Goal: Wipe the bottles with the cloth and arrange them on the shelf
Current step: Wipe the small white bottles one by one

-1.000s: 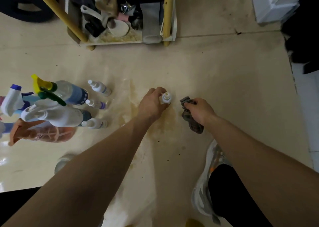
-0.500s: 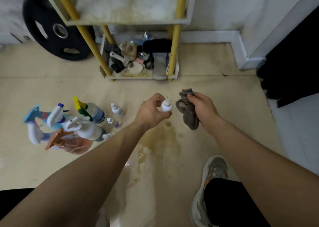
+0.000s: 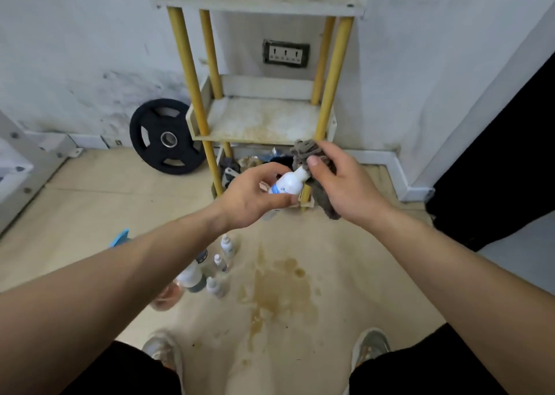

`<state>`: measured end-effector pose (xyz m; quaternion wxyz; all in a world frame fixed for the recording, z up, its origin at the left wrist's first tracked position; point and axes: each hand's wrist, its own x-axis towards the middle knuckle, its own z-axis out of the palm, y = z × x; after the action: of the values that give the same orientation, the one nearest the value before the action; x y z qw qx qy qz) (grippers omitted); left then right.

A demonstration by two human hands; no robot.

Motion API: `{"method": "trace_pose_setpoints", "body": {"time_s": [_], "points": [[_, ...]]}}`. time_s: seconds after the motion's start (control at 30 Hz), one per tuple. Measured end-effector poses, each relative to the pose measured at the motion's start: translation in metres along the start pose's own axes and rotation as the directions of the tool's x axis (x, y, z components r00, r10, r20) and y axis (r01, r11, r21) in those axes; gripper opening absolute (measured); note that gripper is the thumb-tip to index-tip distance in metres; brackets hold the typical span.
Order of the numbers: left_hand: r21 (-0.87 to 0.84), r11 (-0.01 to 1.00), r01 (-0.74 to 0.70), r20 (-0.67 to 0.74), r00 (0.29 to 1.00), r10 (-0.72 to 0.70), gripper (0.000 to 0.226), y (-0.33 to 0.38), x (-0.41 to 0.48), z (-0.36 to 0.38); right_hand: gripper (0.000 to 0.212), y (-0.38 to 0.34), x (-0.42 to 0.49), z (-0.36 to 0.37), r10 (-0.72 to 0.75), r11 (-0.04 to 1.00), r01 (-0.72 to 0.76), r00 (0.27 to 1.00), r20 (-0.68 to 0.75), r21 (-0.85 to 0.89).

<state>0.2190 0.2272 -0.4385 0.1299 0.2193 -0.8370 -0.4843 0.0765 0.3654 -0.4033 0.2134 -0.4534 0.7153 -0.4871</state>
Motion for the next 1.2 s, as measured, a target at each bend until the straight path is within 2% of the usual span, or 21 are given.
{"method": "trace_pose_setpoints", "body": {"time_s": [0.07,0.17,0.27,0.37,0.47,0.5,0.67,0.77,0.83,0.87,0.9,0.97,1.0,1.07,1.13,1.2], "points": [[-0.031,1.000,-0.003,0.021,1.000,0.004,0.037,0.011,-0.012,-0.011,0.031,-0.007,-0.005,0.000,-0.059,0.996,0.060,0.998,0.022,-0.073],[-0.109,0.994,0.008,0.051,0.999,-0.002,0.023,0.015,-0.025,-0.018,0.026,-0.010,-0.008,0.011,-0.127,0.988,0.126,0.992,-0.009,-0.088],[-0.156,0.985,0.076,-0.011,0.997,-0.078,0.029,0.007,-0.028,-0.020,0.021,0.000,-0.006,0.028,-0.151,0.987,0.145,0.984,-0.097,-0.066],[-0.104,0.988,0.113,-0.057,0.991,-0.119,0.031,0.000,-0.024,-0.015,0.032,0.008,0.001,0.036,-0.051,0.999,0.053,0.984,-0.170,0.010],[-0.090,0.987,0.132,-0.094,0.986,-0.141,0.027,0.001,-0.025,-0.005,0.023,0.013,0.006,0.038,0.043,0.991,-0.017,0.980,-0.196,0.134],[-0.084,0.987,0.133,-0.106,0.984,-0.142,0.026,0.002,-0.026,-0.001,0.027,0.014,0.009,0.039,0.091,0.977,-0.049,0.976,-0.196,0.209],[-0.174,0.976,0.132,-0.170,0.972,-0.162,0.023,0.008,-0.029,0.005,0.053,0.014,0.018,0.043,0.287,0.815,-0.193,0.954,-0.090,0.546],[-0.247,0.961,0.128,-0.176,0.969,-0.175,0.021,0.011,-0.029,0.004,0.046,0.013,0.018,0.041,0.347,0.670,-0.256,0.938,0.011,0.697],[-0.300,0.945,0.131,-0.185,0.964,-0.192,0.021,0.013,-0.029,0.003,0.041,0.013,0.018,0.041,0.346,0.631,-0.270,0.937,0.047,0.727],[-0.320,0.937,0.138,-0.185,0.961,-0.204,0.020,0.014,-0.029,0.003,0.040,0.012,0.016,0.044,0.332,0.664,-0.263,0.942,0.038,0.700],[-0.338,0.930,0.142,-0.181,0.960,-0.213,0.019,0.014,-0.029,0.003,0.039,0.013,0.013,0.047,0.299,0.742,-0.241,0.954,0.013,0.626],[-0.374,0.916,0.147,-0.175,0.958,-0.225,0.020,0.016,-0.030,0.004,0.033,0.015,0.005,0.056,0.202,0.896,-0.171,0.979,-0.033,0.409],[-0.372,0.917,0.143,-0.185,0.957,-0.224,0.020,0.017,-0.032,0.005,0.029,0.016,0.001,0.060,0.159,0.936,-0.137,0.986,-0.042,0.323],[-0.339,0.933,0.123,-0.198,0.960,-0.199,0.019,0.019,-0.035,0.008,0.026,0.016,-0.003,0.062,0.125,0.958,-0.108,0.991,-0.045,0.266],[-0.337,0.931,0.138,-0.165,0.965,-0.203,0.019,0.022,-0.038,0.012,0.027,0.019,-0.002,0.060,0.134,0.941,-0.112,0.990,-0.047,0.318],[-0.400,0.895,0.197,-0.112,0.959,-0.261,0.029,0.026,-0.038,0.014,0.028,0.020,0.000,0.057,0.166,0.908,-0.134,0.985,-0.049,0.397]]}}
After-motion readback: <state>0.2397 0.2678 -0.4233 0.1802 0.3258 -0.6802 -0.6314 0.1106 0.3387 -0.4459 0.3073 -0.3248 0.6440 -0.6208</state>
